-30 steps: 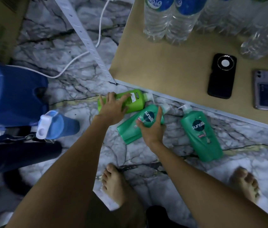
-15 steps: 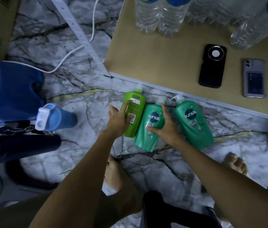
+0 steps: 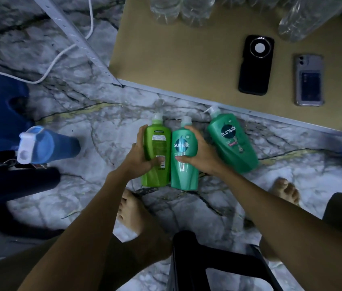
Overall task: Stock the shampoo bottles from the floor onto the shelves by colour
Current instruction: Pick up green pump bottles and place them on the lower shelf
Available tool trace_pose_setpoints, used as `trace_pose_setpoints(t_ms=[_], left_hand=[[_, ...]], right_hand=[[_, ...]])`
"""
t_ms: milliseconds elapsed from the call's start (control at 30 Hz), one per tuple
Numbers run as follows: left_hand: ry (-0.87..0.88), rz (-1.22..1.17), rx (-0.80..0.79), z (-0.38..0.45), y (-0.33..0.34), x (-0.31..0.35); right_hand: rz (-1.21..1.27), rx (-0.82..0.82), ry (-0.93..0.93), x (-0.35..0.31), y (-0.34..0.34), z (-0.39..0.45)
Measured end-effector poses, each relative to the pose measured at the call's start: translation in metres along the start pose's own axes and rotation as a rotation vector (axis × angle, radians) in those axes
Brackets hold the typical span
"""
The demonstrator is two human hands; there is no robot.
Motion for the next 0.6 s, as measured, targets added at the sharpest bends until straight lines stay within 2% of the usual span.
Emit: trace_pose_setpoints(t_ms=[200,400,600], left_hand=[[-0.028,-0.07,-0.002,-0.005,0.005,0.002],[-0.09,-0.082,-0.072,-0.017,0.021,0.006],[-0.078,-0.164,-0.056,-0.043,0.033,0.028]], right_hand=[[0.024,-0.017,-0.018,0.005,0.002,0.002],[0.049,-0.134,-0.004,0.014,-0.009,-0.008],[0.119,-0.198,0.01,0.016,-0.027,-0.037]])
Point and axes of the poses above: each hand's wrist, its own z-axis towards the middle knuckle, its own y-axis out of the palm, x = y × z, the point moved 3 cm from there along z, towards the middle knuckle, and after that the axes turned 15 degrees about -z, right-handed, at the moved point
